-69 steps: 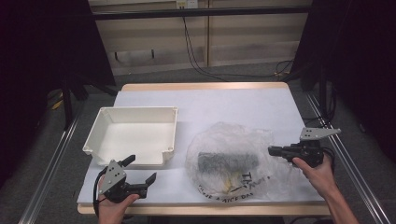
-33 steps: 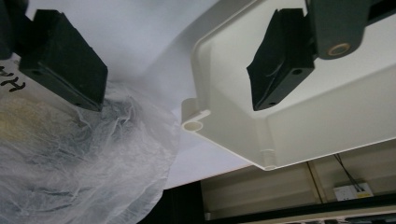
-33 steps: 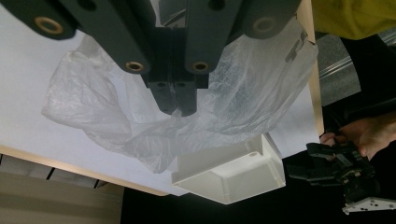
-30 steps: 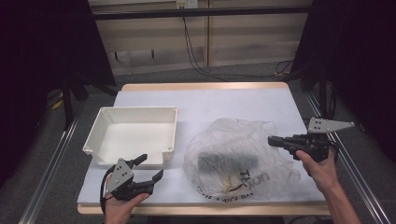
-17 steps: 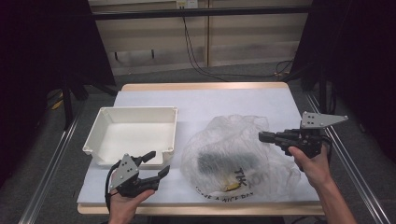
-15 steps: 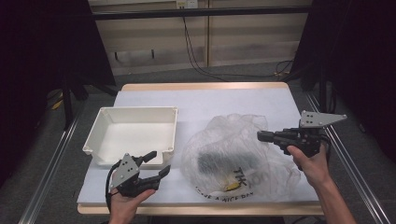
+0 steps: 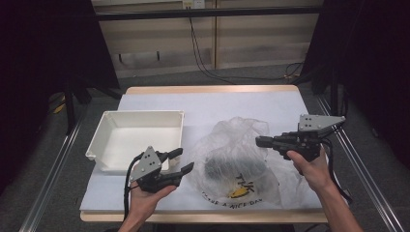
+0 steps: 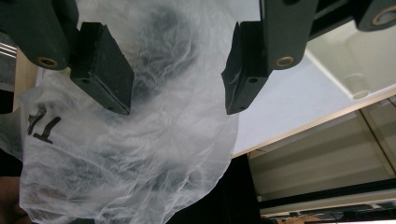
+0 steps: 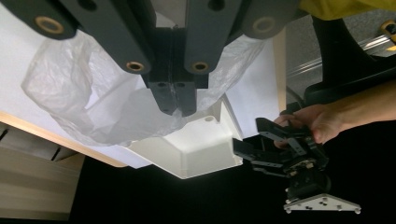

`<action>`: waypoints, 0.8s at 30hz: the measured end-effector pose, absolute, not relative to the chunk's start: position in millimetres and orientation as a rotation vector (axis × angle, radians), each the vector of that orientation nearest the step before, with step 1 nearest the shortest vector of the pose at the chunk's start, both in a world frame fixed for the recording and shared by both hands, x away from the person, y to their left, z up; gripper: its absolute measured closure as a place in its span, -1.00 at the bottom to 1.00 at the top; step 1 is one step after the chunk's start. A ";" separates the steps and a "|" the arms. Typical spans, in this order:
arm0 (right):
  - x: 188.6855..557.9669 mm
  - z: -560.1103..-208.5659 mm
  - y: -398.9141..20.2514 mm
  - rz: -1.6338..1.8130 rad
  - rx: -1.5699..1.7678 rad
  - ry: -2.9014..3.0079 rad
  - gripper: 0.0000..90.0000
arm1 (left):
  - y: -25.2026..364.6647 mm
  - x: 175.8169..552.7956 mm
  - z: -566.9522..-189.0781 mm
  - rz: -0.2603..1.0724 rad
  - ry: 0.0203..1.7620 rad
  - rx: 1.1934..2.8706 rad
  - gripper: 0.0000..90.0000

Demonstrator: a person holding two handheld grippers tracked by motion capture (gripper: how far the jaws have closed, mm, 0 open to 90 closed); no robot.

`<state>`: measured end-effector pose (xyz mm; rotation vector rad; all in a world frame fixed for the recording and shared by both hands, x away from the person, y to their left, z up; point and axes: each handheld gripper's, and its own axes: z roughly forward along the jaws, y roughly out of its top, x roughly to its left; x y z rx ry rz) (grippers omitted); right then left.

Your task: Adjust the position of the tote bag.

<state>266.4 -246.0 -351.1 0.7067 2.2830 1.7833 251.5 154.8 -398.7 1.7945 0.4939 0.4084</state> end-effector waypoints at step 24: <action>270.3 -351.3 -219.8 1.779 0.612 2.341 1.00 | 84.8 264.8 -372.9 0.242 0.280 1.765 -0.12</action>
